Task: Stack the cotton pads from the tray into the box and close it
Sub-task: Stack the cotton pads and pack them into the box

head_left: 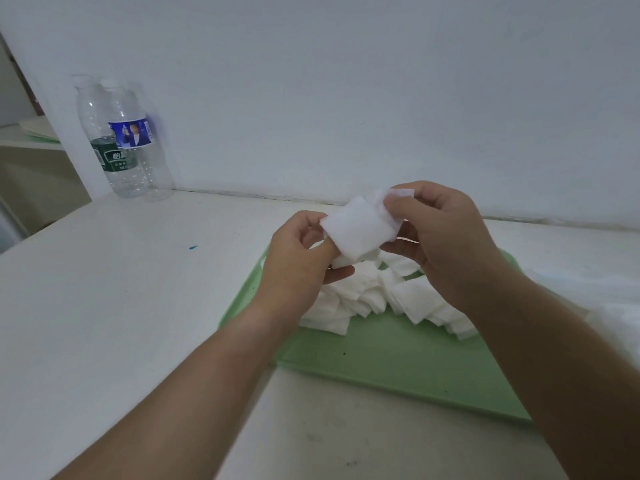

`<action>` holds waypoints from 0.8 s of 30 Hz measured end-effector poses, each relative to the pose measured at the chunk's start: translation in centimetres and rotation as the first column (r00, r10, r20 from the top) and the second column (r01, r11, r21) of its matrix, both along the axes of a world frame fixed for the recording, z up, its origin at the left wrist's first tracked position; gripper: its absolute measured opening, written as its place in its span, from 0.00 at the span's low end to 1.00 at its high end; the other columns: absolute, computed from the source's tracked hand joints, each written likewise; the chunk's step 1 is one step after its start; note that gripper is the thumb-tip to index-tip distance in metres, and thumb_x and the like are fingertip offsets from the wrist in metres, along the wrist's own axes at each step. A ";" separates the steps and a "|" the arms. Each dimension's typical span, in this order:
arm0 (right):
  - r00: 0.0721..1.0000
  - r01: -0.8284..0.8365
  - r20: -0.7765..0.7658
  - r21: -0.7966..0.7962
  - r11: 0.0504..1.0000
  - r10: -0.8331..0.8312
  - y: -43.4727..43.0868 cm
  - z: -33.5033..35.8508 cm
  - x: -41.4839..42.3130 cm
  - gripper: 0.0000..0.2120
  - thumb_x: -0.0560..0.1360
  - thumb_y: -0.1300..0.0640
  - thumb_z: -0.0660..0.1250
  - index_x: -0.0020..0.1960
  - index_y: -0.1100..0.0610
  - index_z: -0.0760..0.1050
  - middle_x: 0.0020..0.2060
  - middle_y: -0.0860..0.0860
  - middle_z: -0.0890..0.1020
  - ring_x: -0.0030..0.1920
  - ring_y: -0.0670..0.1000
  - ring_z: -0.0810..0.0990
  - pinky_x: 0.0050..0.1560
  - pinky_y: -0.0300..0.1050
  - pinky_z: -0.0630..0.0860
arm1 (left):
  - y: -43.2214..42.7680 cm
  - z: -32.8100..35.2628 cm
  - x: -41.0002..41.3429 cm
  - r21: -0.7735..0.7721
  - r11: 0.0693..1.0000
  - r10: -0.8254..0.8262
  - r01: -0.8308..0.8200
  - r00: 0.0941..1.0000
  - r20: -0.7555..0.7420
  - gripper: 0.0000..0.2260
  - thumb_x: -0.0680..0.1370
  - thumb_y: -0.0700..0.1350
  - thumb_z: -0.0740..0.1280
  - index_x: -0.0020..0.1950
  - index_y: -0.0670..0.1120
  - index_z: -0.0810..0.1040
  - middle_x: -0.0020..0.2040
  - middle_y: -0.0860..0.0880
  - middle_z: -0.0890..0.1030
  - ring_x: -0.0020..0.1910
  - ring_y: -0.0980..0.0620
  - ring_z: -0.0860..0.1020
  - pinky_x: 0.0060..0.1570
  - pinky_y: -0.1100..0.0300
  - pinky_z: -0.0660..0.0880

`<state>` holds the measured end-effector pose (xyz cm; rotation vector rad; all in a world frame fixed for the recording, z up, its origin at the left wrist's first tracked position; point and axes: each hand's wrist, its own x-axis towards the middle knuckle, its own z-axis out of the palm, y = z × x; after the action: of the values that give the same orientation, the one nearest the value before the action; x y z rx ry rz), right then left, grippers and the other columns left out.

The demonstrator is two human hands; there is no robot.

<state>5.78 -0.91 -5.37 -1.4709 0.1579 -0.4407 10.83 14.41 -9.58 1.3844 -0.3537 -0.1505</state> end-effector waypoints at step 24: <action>0.980 0.198 0.090 -0.391 0.899 -0.177 0.5 -1.2 0.2 0.04 0.75 0.61 0.69 0.44 0.54 0.81 0.36 0.48 0.82 0.37 0.52 0.83 0.42 0.57 0.83 | 0.3 -0.1 0.3 -0.011 0.996 0.087 -0.088 0.995 -0.049 0.09 0.78 0.42 0.72 0.53 0.37 0.82 0.44 0.42 0.84 0.44 0.48 0.85 0.44 0.54 0.84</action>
<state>5.96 -0.40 -6.59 -1.8514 0.1756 -0.6992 11.14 14.68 -9.64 1.3782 -0.2528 -0.1092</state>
